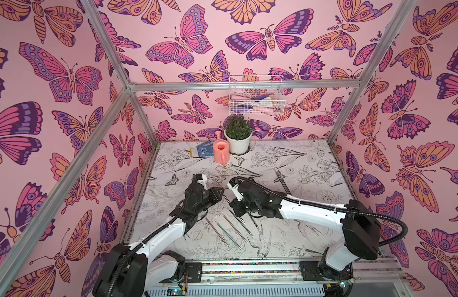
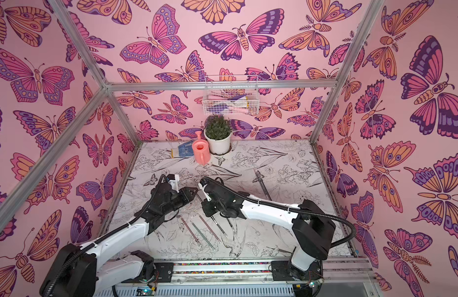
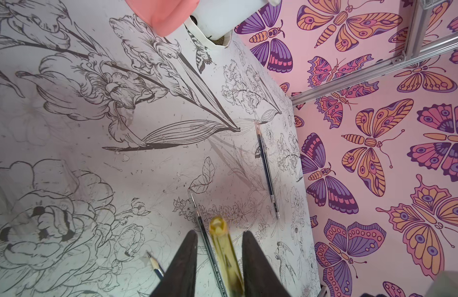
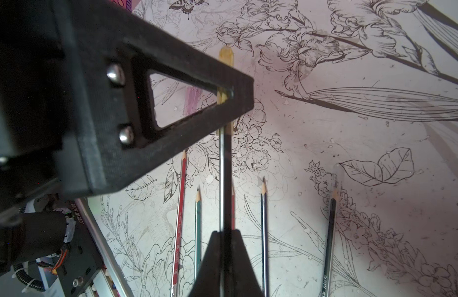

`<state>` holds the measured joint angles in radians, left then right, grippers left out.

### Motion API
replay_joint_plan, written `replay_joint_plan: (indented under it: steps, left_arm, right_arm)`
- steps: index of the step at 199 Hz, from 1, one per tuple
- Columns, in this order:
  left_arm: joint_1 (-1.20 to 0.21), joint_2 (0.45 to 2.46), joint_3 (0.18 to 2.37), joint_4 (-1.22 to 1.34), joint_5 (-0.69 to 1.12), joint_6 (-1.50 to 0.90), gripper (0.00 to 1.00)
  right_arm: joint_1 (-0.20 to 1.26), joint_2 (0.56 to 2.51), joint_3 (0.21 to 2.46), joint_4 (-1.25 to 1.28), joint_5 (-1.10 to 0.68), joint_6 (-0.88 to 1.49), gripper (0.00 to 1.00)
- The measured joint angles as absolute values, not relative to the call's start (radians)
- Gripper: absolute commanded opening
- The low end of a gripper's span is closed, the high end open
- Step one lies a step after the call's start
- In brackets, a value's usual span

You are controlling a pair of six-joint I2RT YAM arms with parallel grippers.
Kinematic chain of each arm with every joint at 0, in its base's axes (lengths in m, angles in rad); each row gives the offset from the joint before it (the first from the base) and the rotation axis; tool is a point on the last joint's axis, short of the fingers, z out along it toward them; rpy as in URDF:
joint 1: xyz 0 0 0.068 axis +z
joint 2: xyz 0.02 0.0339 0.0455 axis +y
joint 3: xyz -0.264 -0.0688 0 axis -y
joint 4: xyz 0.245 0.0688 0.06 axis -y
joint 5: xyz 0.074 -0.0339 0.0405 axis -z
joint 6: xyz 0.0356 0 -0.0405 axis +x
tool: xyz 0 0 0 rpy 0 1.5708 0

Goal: Remove the protective cover of the pencils
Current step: Remove the protective sleeve from the pencil.

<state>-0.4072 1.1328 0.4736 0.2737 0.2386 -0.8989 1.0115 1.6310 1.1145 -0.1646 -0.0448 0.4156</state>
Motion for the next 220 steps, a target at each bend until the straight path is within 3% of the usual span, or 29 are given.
replay_joint_plan:
  steps: [61, 150, 220]
  left_arm:
    - [-0.407, 1.134, 0.474, 0.276, 0.233, -0.923, 0.16]
    - [-0.389, 1.131, 0.474, 0.241, 0.211, -0.966, 0.14]
    - [-0.284, 1.06, 0.443, 0.189, 0.286, -1.019, 0.13]
  right_arm:
    - [1.012, 1.657, 1.122, -0.152, -0.06, 0.418, 0.04]
    - [1.026, 1.697, 1.137, -0.128, -0.059, 0.422, 0.04]
    - [1.054, 1.716, 1.146, -0.063, -0.048, 0.422, 0.04]
